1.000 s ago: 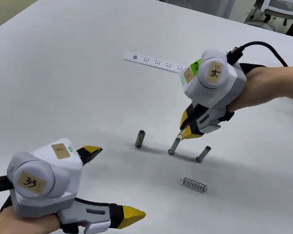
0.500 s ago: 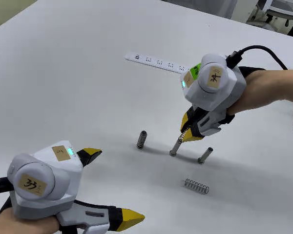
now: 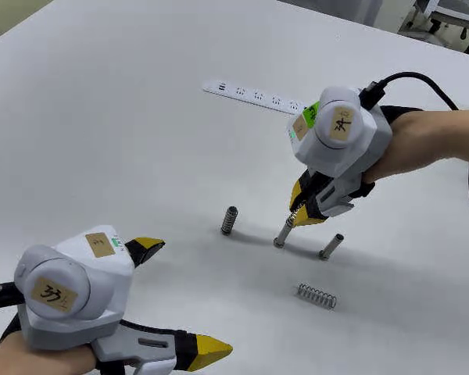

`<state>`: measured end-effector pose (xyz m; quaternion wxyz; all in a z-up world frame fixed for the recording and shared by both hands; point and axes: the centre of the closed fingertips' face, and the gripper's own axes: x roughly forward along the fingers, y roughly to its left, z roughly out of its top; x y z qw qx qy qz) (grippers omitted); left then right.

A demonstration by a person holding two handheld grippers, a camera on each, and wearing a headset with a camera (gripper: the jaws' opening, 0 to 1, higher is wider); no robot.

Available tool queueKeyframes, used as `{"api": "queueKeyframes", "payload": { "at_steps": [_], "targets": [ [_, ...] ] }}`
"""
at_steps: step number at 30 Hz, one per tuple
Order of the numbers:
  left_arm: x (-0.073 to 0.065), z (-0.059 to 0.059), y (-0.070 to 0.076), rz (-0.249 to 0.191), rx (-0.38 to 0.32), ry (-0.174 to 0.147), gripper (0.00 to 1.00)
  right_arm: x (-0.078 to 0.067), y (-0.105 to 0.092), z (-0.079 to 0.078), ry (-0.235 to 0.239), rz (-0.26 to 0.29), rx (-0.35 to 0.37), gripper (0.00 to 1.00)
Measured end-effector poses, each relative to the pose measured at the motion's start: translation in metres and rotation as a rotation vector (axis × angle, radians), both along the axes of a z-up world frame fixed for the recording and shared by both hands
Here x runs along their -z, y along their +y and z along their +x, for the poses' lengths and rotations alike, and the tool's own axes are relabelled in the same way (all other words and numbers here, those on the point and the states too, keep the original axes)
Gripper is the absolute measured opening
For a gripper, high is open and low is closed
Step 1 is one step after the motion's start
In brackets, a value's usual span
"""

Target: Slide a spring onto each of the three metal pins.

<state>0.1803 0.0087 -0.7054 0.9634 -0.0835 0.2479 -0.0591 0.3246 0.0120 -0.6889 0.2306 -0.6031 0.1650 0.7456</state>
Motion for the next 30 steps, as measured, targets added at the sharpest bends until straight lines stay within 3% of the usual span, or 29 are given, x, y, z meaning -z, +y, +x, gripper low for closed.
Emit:
{"api": "queueKeyframes", "payload": {
  "at_steps": [30],
  "targets": [
    [0.013, -0.008, 0.003, -0.028, -0.014, 0.028, 1.0, 0.049, -0.002, -0.005, -0.031, -0.06, -0.039, 0.13]
  ]
}}
